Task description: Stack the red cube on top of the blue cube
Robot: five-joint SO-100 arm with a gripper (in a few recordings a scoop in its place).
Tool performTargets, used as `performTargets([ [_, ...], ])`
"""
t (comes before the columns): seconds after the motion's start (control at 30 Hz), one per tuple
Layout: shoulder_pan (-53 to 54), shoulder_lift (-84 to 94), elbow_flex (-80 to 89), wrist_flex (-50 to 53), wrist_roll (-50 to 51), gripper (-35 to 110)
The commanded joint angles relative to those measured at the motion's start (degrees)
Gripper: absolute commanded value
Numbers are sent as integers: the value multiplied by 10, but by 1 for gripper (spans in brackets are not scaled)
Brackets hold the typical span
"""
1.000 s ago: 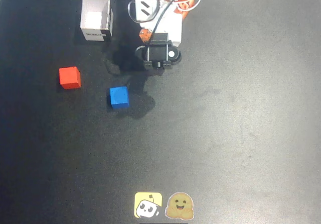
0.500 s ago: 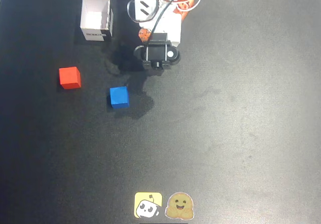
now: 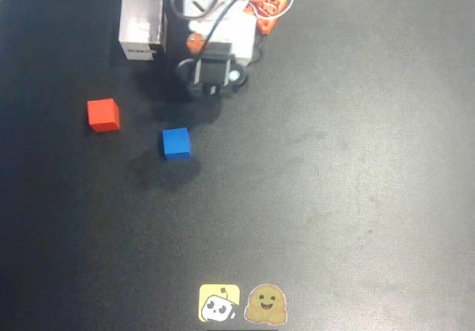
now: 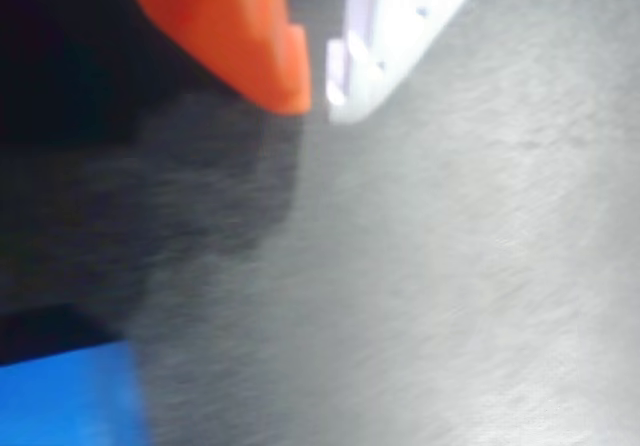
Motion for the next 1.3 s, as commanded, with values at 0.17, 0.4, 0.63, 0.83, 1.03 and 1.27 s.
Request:
performTargets([
  [0.17, 115, -171, -149, -35, -79, 0],
  [0.4, 232, -333, -261, -47, -141, 0],
  [0.63, 326, -446, -333, -54, -158, 0],
  [0.83, 391, -533, -387, -59, -156, 0],
  [1.03, 428, -601, -431, -45, -116, 0],
  [1.27, 429, -635, -449, 4, -43, 0],
])
